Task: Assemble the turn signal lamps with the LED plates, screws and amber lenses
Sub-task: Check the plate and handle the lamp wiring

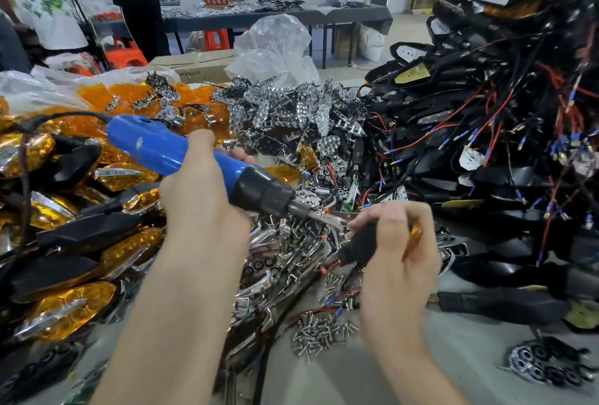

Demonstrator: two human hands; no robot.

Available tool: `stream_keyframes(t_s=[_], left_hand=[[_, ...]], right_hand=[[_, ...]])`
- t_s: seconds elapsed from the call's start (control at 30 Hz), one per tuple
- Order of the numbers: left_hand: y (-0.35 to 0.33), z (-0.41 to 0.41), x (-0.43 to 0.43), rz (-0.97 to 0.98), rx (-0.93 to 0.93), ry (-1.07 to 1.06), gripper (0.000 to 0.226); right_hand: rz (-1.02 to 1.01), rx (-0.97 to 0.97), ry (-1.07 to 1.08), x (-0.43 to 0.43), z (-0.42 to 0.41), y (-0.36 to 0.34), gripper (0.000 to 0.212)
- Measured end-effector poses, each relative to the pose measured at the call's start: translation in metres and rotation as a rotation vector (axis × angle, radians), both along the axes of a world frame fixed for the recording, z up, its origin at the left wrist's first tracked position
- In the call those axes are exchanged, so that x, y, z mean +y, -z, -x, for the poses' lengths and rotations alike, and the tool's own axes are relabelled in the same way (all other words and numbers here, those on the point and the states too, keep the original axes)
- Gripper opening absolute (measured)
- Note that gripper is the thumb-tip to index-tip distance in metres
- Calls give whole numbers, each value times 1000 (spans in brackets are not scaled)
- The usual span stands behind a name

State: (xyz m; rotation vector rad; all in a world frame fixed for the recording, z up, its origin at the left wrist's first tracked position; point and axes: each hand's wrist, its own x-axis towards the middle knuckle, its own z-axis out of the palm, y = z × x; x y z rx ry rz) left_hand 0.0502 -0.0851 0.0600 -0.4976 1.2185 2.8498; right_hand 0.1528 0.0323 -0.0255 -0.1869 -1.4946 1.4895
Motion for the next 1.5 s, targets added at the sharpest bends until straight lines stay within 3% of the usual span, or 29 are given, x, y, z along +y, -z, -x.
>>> stream_keyframes(t_s=[0.13,0.23,0.37,0.5,0.63,0.7,0.93,1.07,1.17,1.37,1.5], left_hand=[[4,16,-18,121,-31,24,19],[14,18,-16,317,-106,99,15],[29,17,-7,491,-149,150,43],[31,14,-2,590,-132,235,29],[20,7,-3,877,100,143,49],[12,1,-3,973,225,152,36],[-1,-20,3,1076,381,512,15],[-1,-36,3,1220,507,630,17],[4,-54,-5,1221,584,637,18],[2,-88,-30,1154,670,519,16],[-12,-97,-69,1157,696,335,22]], right_hand=[[644,-116,-355,18,5,-12,45],[819,-167,-522,23,6,-12,43],[793,-235,-576,21,9,-8,35],[820,-282,-608,20,10,-5,41],[849,-258,-686,23,11,-2,45],[850,-258,-711,25,13,-1,50],[795,-202,-750,22,9,-1,51],[718,-194,-744,16,6,-5,39],[697,-166,-783,6,4,-11,31],[660,-138,-934,-30,-3,-31,52],[572,-142,-913,-76,1,-64,33]])
